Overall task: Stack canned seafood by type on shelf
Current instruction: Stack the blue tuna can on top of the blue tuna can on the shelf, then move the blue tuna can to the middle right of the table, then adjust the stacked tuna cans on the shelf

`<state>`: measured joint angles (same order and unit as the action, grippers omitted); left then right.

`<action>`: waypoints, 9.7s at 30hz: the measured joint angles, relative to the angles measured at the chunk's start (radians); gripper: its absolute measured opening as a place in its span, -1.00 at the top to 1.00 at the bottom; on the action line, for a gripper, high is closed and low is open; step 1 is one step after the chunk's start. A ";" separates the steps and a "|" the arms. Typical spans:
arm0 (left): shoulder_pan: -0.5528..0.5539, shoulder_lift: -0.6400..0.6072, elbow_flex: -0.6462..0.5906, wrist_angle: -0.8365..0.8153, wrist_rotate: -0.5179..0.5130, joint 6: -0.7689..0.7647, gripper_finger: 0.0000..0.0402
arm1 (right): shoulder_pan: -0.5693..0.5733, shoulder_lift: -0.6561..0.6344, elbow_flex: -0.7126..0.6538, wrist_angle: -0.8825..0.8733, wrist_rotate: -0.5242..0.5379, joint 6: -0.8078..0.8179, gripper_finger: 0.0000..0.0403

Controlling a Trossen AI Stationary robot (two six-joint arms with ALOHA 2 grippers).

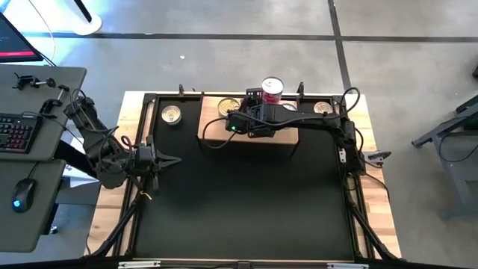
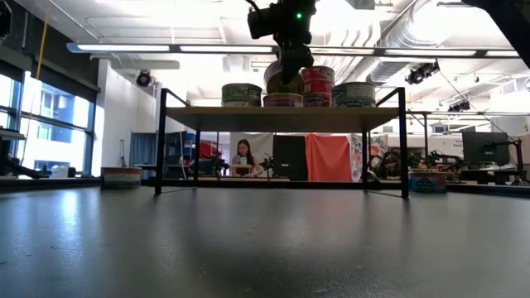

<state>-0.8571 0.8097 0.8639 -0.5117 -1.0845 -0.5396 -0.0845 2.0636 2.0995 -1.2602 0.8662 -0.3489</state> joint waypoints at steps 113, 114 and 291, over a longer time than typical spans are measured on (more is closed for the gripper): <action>0.844 0.053 0.000 0.547 0.964 0.194 1.00 | -0.818 -0.678 -1.334 0.704 -0.406 1.033 1.00; 0.844 0.041 0.000 0.535 0.964 0.194 1.00 | -0.814 -0.658 -1.334 0.698 -0.386 1.043 1.00; 0.844 -0.050 0.000 0.418 0.694 0.615 1.00 | 0.281 -0.562 -0.900 0.602 -0.947 0.969 1.00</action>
<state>-0.0135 0.7601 0.8638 -0.0933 -0.3908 0.0757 0.1968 1.5013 1.1998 -0.6580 -0.0809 0.6200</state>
